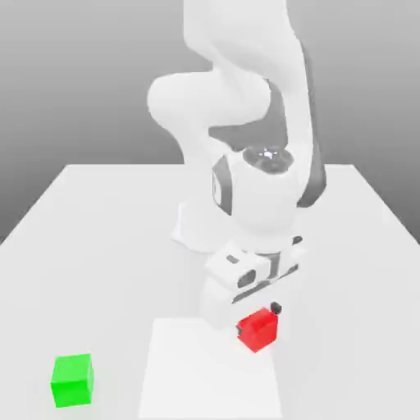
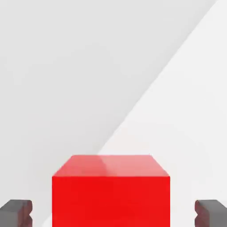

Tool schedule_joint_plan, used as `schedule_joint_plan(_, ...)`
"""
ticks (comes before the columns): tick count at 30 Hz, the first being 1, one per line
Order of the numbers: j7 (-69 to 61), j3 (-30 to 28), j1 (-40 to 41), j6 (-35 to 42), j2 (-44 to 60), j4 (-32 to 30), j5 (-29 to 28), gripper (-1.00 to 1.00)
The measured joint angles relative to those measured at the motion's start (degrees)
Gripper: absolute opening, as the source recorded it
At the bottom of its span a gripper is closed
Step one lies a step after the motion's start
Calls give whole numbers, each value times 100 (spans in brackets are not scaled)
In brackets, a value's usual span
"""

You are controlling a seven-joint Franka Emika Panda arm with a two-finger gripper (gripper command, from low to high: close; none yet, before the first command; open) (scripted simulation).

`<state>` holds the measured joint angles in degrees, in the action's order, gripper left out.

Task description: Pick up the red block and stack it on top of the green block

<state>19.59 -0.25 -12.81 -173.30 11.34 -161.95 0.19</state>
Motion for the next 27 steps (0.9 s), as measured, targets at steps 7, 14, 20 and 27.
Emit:
schedule_joint_plan(7,19,11,17,239,-274,-39,-31,-100)
schedule_joint_plan(14,403,-215,324,1360,-1258,89,2,-100)
schedule_joint_plan(20,1960,-837,1619,2054,-743,1280,179,-100)
schedule_joint_plan(27,2912,-1287,2307,2074,204,2231,656,-100)
